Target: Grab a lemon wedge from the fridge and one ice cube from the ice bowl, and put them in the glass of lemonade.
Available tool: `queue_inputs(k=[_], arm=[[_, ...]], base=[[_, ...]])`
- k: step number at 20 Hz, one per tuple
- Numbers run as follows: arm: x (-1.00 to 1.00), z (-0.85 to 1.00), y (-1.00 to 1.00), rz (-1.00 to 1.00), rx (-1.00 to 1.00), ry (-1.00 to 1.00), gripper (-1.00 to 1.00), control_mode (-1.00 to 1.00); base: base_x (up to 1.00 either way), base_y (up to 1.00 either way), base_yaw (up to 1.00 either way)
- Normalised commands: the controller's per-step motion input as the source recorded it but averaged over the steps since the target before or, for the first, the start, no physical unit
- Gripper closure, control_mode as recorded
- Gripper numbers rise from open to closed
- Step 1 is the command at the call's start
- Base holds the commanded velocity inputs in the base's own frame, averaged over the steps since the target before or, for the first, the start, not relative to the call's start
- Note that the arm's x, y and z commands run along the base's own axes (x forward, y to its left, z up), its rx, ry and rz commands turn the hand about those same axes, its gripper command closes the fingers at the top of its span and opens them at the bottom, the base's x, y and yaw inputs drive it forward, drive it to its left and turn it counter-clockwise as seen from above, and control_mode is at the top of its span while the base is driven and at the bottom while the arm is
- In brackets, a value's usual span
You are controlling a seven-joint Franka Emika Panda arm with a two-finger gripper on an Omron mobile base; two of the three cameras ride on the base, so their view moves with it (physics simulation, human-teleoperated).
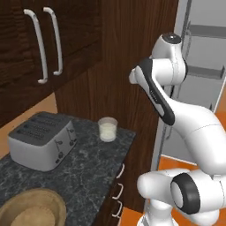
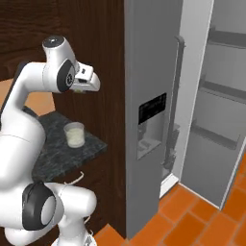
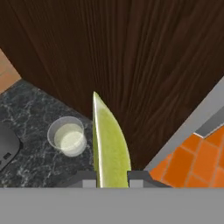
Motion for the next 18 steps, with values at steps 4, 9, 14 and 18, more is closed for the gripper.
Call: queue_inputs(k=[4,9,14,18], arm=[[0.0,0.0,0.0,0.0,0.0,0.0,1.0,1.0],[0.0,-0.01,0.09,-0.01,-0.01,0.0,1.0,-1.0],[0.0,0.0,0.06,0.0,0.0,0.0,1.0,-1.0],[-0.15,-0.06,0.0,0.09,0.0,0.0,1.0,-1.0]], base=[[0.01,1.0,-0.39],[-0.01,0.71,-0.21],[0.0,0.0,0.0],[0.0,0.0,0.0]])
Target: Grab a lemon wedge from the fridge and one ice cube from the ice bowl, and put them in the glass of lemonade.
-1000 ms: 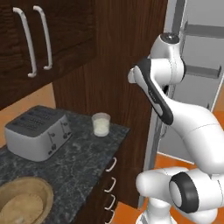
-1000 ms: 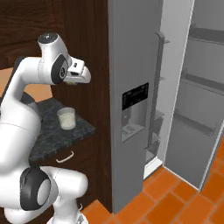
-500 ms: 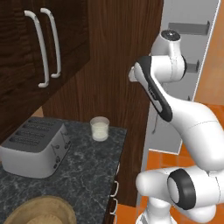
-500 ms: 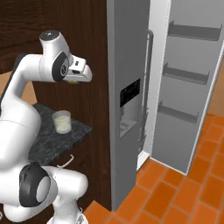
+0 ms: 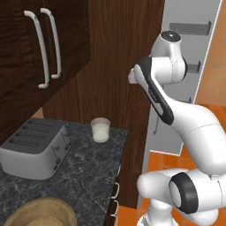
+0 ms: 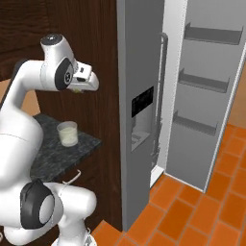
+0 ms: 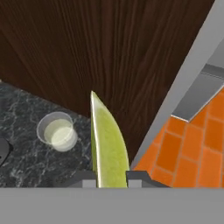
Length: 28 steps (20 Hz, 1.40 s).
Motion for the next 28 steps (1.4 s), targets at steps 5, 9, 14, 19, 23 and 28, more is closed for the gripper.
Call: queue_inputs(k=[5,9,14,19,23,28], arm=[[-0.48,-0.13,0.0,0.49,-0.05,0.08,1.0,-1.0],[-0.54,-0.26,0.13,0.64,-0.28,0.15,1.0,-1.0],[-0.35,-0.25,0.23,0.58,-0.47,0.08,1.0,-1.0],[-0.36,-0.29,-0.04,0.71,-0.39,-0.01,1.0,-1.0],[-0.24,-0.4,-0.04,0.81,-0.35,-0.01,1.0,-1.0],[-0.18,-0.41,0.0,0.76,-0.39,0.0,1.0,-1.0]], base=[[0.0,0.0,0.0],[0.0,0.0,0.0],[0.0,0.0,0.0],[0.0,0.0,0.0],[0.0,0.0,0.0],[0.0,0.0,0.0]])
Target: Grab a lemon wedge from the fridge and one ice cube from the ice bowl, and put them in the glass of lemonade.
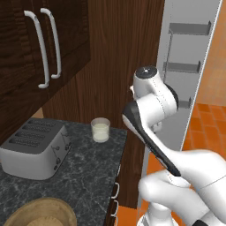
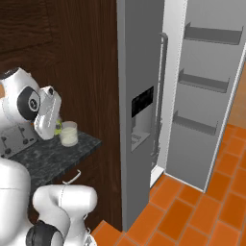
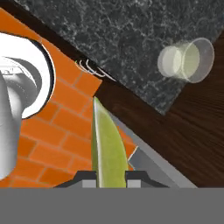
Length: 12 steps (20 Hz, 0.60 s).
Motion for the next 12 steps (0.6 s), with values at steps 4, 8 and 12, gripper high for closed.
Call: queue_inputs(k=[4,8,12], arm=[[-0.06,-0.27,0.0,0.73,-0.37,0.0,1.0,-1.0],[0.15,-0.22,0.01,0.61,-0.38,-0.04,1.0,-1.0],[0.47,-0.38,0.27,0.46,-0.37,-0.02,1.0,-1.0]], base=[[0.0,0.0,0.0],[0.0,0.0,0.0],[0.0,0.0,0.0]])
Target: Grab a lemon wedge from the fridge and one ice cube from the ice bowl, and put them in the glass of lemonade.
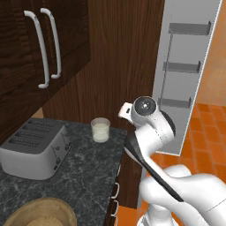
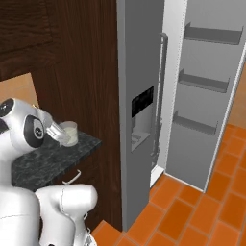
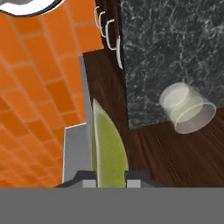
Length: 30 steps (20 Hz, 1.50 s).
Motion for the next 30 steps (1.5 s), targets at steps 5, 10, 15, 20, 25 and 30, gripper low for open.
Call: queue_inputs(k=[5,10,15,20,25,30], arm=[[0.55,-0.14,0.74,0.24,-0.24,0.03,1.0,-1.0],[0.61,0.0,0.53,0.02,-0.09,0.06,1.0,-1.0],[0.65,0.0,0.22,0.0,0.0,0.02,1.0,-1.0],[0.43,-0.07,0.04,-0.03,0.0,-0.03,1.0,-1.0],[0.36,-0.22,0.13,-0.02,0.0,-0.08,1.0,-1.0],[0.5,-0.14,0.22,-0.02,0.0,-0.03,1.0,-1.0]], base=[[0.0,0.0,0.0],[0.0,0.0,0.0],[0.0,0.0,0.0],[0.0,0.0,0.0],[0.0,0.0,0.0],[0.0,0.0,0.0]])
